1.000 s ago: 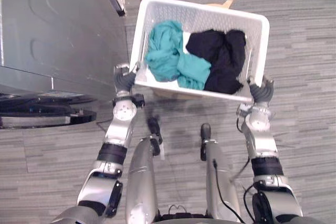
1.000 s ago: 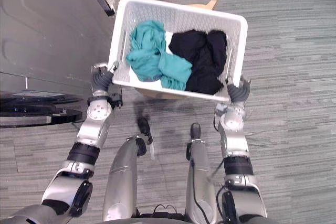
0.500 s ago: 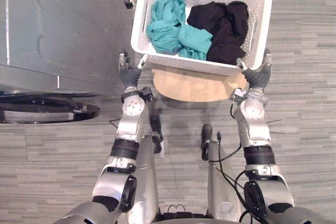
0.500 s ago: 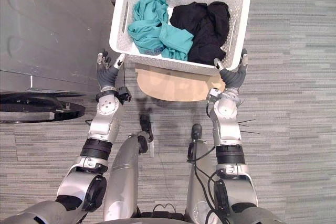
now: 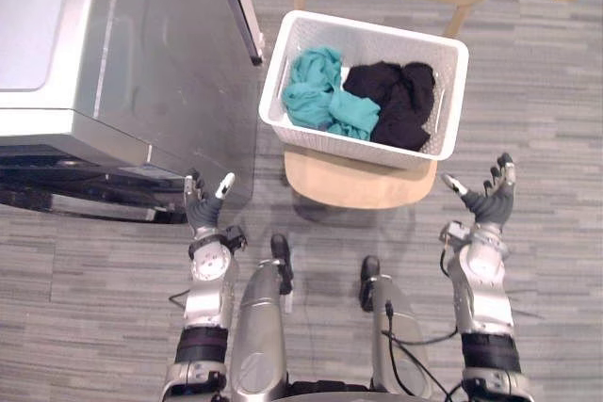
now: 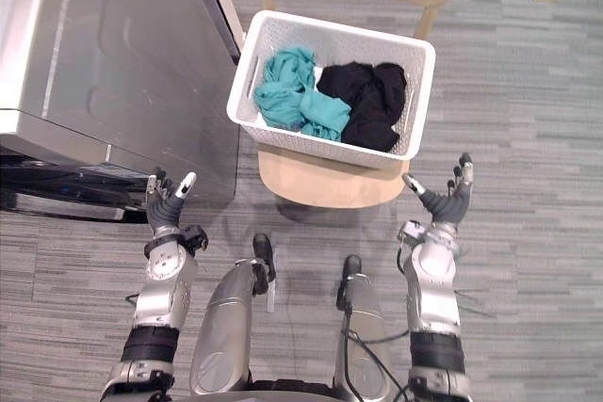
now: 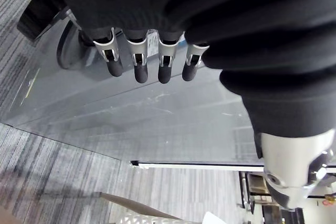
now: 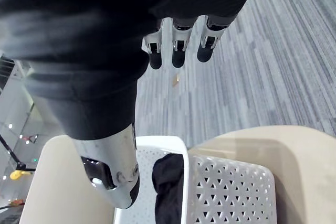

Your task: Pick up the laundry basket with both hands and put the clothes into the washing machine.

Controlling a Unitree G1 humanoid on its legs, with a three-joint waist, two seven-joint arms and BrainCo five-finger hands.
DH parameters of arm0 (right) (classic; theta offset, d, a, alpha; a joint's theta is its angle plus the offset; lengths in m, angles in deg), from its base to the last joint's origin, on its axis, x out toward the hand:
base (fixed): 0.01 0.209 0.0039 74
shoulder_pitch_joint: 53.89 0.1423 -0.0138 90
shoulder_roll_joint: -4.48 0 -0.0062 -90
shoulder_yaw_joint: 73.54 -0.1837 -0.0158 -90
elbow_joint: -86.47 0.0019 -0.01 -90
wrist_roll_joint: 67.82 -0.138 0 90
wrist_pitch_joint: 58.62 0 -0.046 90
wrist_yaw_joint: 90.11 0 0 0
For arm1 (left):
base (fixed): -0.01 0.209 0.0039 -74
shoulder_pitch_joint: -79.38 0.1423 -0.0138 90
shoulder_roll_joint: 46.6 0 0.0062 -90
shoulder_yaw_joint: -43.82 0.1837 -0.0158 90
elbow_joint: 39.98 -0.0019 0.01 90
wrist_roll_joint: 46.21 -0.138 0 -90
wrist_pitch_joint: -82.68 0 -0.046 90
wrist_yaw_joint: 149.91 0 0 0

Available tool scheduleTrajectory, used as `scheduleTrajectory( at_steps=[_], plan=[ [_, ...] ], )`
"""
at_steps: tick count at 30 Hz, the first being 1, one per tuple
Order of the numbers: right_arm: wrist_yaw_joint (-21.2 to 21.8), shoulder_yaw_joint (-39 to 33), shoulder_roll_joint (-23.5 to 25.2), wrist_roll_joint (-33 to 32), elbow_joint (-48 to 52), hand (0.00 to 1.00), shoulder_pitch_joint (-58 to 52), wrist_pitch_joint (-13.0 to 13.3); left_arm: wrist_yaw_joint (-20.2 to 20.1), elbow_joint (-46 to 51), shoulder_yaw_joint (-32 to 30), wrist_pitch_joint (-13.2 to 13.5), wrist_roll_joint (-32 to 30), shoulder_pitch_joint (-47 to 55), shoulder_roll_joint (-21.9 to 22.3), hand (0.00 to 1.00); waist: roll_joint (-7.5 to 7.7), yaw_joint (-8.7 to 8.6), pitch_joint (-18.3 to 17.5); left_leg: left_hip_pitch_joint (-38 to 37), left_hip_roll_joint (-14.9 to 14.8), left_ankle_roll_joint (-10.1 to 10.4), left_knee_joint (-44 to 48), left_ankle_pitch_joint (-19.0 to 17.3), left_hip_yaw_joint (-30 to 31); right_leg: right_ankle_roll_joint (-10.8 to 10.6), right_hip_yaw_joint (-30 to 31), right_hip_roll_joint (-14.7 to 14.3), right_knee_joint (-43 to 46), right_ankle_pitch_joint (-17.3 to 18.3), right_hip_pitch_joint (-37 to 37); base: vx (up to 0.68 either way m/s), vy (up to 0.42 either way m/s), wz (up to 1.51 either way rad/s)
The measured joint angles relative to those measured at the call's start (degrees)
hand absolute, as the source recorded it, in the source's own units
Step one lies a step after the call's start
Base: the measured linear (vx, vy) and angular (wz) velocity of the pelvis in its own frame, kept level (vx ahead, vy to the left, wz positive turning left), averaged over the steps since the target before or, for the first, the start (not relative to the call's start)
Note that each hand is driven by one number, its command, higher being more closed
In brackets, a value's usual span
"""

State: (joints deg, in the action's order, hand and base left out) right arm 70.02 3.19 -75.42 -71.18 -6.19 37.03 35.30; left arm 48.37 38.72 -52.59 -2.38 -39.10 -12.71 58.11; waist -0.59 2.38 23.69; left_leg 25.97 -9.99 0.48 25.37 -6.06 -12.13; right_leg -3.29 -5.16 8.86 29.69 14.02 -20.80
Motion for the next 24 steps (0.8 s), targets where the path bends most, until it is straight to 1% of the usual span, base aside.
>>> scheduleTrajectory(
  at_steps=[1,2,3,4,5,6,7,8,9,11,15,16,19,20,21,22,23,24],
  plan=[
    [0.58,-0.02,0.02,0.01,-0.09,0.00,-1.22,0.01,-0.82,-0.10,0.12,0.00,0.02,1.44,0.01,0.00,0.13,-0.01,-1.04,-0.61,0.14,0.11,-0.73,0.10,-0.01,-0.02,-0.17,0.05,-0.64,0.00,0.58,0.14,-0.029,0.09],
    [2.01,-0.05,0.11,0.16,-0.91,0.00,-3.44,0.12,-2.37,-0.93,0.57,0.02,0.02,4.04,-0.20,0.00,0.40,0.07,-2.01,-3.01,0.42,0.72,-2.52,0.58,-0.38,-0.05,-0.36,0.13,-2.00,-0.02,2.82,0.18,-0.039,0.09],
    [3.46,-0.11,0.55,0.83,-2.30,0.00,-5.42,0.17,-3.76,-3.10,1.30,0.10,0.02,5.91,-0.58,0.00,0.71,0.08,-2.78,-5.45,0.90,0.80,-4.11,1.03,-0.32,-0.26,-0.69,0.31,-3.19,0.11,5.19,0.15,-0.037,0.11],
    [4.06,-0.13,0.85,1.36,-3.56,0.00,-6.39,0.18,-4.52,-4.78,1.51,0.07,0.03,6.50,-0.73,0.00,0.81,0.07,-3.77,-6.12,1.09,0.88,-4.87,1.08,-0.22,-0.30,-0.97,0.31,-3.88,0.13,5.95,0.15,-0.043,0.13],
    [5.33,-0.07,1.46,2.14,-6.86,0.00,-7.90,0.18,-5.89,-8.22,1.87,-0.05,-0.01,8.03,-0.89,0.00,1.03,0.07,-6.00,-7.12,1.34,1.35,-6.30,1.42,-0.10,-0.30,-1.28,0.29,-5.32,0.12,7.10,0.16,-0.040,0.11],
    [6.20,-0.16,2.18,2.54,-10.83,0.00,-8.63,0.08,-6.74,-11.63,1.83,-0.11,-0.03,8.95,-0.88,0.00,1.35,0.01,-7.44,-8.70,2.01,1.60,-7.60,1.69,0.25,-0.32,-1.66,0.28,-6.60,0.11,8.71,0.18,-0.032,0.13],
    [6.51,-0.15,2.39,2.81,-12.77,0.00,-8.98,0.02,-7.29,-13.66,1.79,-0.16,-0.06,9.07,-0.88,0.00,1.35,-0.11,-7.98,-9.37,2.23,1.90,-7.99,2.17,0.75,-0.37,-2.18,0.32,-7.32,0.08,9.74,0.19,-0.043,0.21],
    [7.22,-0.12,2.62,3.16,-17.02,0.00,-9.32,-0.10,-8.32,-17.59,1.71,-0.33,-0.08,8.92,-0.96,0.00,1.35,-0.16,-8.73,-11.04,2.29,2.29,-9.22,2.42,1.13,-0.45,-2.97,0.34,-8.62,0.04,11.87,0.17,-0.059,0.28],
    [7.80,-0.07,3.00,3.55,-20.80,0.00,-9.67,-0.21,-8.45,-20.63,1.57,-0.63,-0.13,9.09,-1.04,0.00,1.31,-0.11,-9.44,-12.30,2.38,2.39,-9.90,2.48,1.29,-0.49,-3.76,0.33,-9.70,0.02,13.75,0.16,-0.066,0.27],
    [8.21,0.21,3.51,4.01,-25.54,0.00,-9.65,-0.30,-9.48,-24.97,0.66,-0.74,-0.66,9.45,-1.12,0.00,1.13,-0.08,-10.14,-14.12,2.83,2.45,-10.92,2.51,2.00,-0.59,-4.67,0.33,-11.02,0.06,16.23,0.11,-0.042,0.19],
    [9.30,0.31,3.49,4.53,-33.42,0.00,-8.89,-0.31,-9.44,-31.82,-1.09,-1.29,-2.44,9.98,-1.25,0.00,0.61,0.01,-10.72,-15.68,3.04,2.50,-11.29,2.53,2.80,-1.23,-6.02,0.42,-11.75,0.46,18.85,0.07,-0.038,0.20],
    [10.05,0.44,3.49,4.53,-35.23,0.00,-8.75,-0.35,-9.44,-32.79,-1.20,-1.41,-3.08,10.22,-1.16,0.00,0.44,0.20,-10.68,-15.36,3.23,2.52,-10.65,2.54,3.23,-1.43,-6.91,0.44,-11.64,0.58,19.19,0.00,-0.011,0.33],
    [10.07,0.84,3.50,4.45,-37.44,0.00,-8.56,-0.41,-9.42,-32.95,-1.96,-1.32,-3.30,9.85,-0.59,0.00,-0.02,-0.03,-10.65,-11.68,3.50,3.26,-6.55,3.03,5.20,-1.86,-10.52,1.30,-9.34,1.20,18.76,-0.04,0.004,0.58],
    [10.06,0.78,3.39,4.38,-38.34,0.00,-8.18,-0.38,-9.41,-32.64,-2.50,-1.30,-3.31,9.71,-0.19,0.00,-0.08,-0.11,-10.65,-9.50,3.95,3.70,-5.65,4.64,5.41,-1.44,-12.75,1.61,-7.70,1.85,17.91,-0.16,-0.001,1.12],
    [9.98,0.35,3.44,3.90,-40.45,0.00,-6.84,-0.52,-9.38,-32.14,-2.76,-1.24,-3.32,9.48,0.09,0.00,0.74,-0.23,-10.65,-8.26,4.66,3.39,-9.08,7.45,4.40,-0.57,-15.98,4.35,-7.75,1.79,16.73,-0.15,-0.005,0.97],
    [9.98,0.21,3.56,3.90,-40.64,0.00,-6.63,-0.51,-9.36,-32.12,-2.82,-1.24,-3.33,9.38,0.14,0.00,0.85,-0.19,-10.59,-8.26,4.56,3.42,-8.96,7.46,3.58,-0.52,-16.35,4.53,-7.77,1.82,16.54,-0.12,0.012,0.99],
    [9.93,-0.51,3.32,3.87,-43.21,0.00,-5.16,-0.50,-9.35,-33.66,-2.94,-1.32,-3.33,8.36,0.30,0.00,0.78,-0.14,-10.34,-7.44,2.29,1.76,-3.15,3.98,-2.35,-0.37,-19.44,5.41,-7.76,1.63,16.54,-0.07,0.041,0.92],
    [9.78,-0.98,2.99,3.85,-44.76,0.00,-4.67,-0.93,-9.30,-35.32,-2.98,-1.38,-3.45,7.89,0.05,0.00,0.65,-0.71,-10.38,-8.57,-0.03,0.63,0.50,1.44,-6.19,-0.30,-22.18,6.62,-7.36,1.53,17.44,-0.07,0.053,1.12]
  ],
)
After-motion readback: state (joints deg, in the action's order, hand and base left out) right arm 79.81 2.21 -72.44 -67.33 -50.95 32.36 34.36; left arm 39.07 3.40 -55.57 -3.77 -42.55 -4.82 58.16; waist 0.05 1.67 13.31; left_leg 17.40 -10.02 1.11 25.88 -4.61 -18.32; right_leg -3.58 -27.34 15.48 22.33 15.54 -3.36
